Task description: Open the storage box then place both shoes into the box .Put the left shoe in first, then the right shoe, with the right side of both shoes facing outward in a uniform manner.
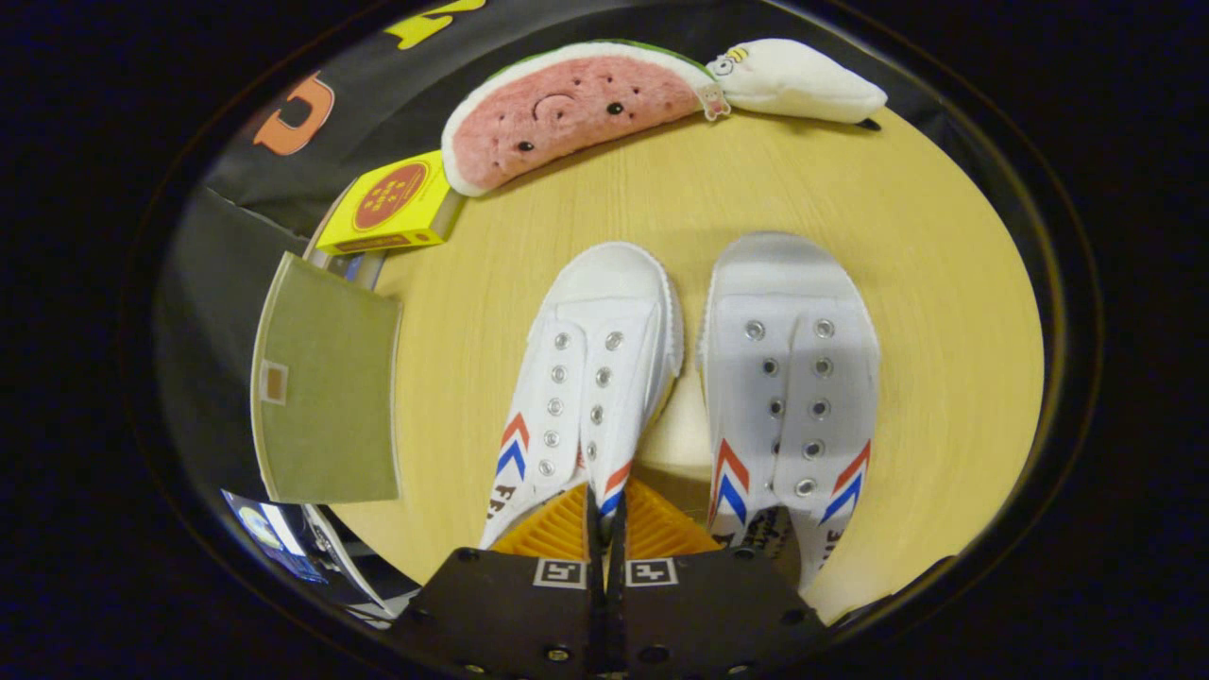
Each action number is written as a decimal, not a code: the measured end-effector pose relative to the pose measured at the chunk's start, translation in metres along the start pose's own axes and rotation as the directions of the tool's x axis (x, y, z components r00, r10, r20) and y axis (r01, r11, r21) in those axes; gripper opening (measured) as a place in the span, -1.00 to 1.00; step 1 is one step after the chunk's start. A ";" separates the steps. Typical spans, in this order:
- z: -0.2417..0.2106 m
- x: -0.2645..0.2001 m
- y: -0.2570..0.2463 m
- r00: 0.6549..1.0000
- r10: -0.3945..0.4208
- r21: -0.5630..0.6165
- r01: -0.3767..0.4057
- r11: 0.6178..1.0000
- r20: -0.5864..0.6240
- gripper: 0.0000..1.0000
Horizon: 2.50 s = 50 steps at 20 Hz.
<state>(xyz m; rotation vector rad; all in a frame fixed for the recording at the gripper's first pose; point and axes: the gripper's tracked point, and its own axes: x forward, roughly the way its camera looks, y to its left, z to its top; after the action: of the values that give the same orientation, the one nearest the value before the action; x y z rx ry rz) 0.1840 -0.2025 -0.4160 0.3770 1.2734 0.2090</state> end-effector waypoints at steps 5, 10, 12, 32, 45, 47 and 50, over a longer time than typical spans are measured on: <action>-0.002 -0.048 0.024 0.996 0.060 -0.021 -0.059 0.998 0.063 -1.00; 0.003 -0.099 0.088 0.990 0.086 -0.104 -0.074 0.992 0.115 -1.00; 0.007 -0.114 0.123 0.987 0.092 -0.128 -0.075 0.989 0.134 -1.00; -0.020 0.077 0.383 0.999 -0.035 -0.172 0.038 0.984 0.021 -0.99; -0.043 0.126 0.413 0.986 -0.145 -0.178 0.130 0.976 -0.077 -1.00; -0.042 0.129 0.413 0.982 -0.166 -0.187 0.148 0.971 -0.086 -0.99; -0.047 0.131 0.418 0.977 -0.177 -0.232 0.146 0.962 -0.117 -0.92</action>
<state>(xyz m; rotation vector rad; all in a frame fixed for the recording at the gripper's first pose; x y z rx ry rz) 0.1991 0.2362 -0.3818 0.0657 1.3931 0.2383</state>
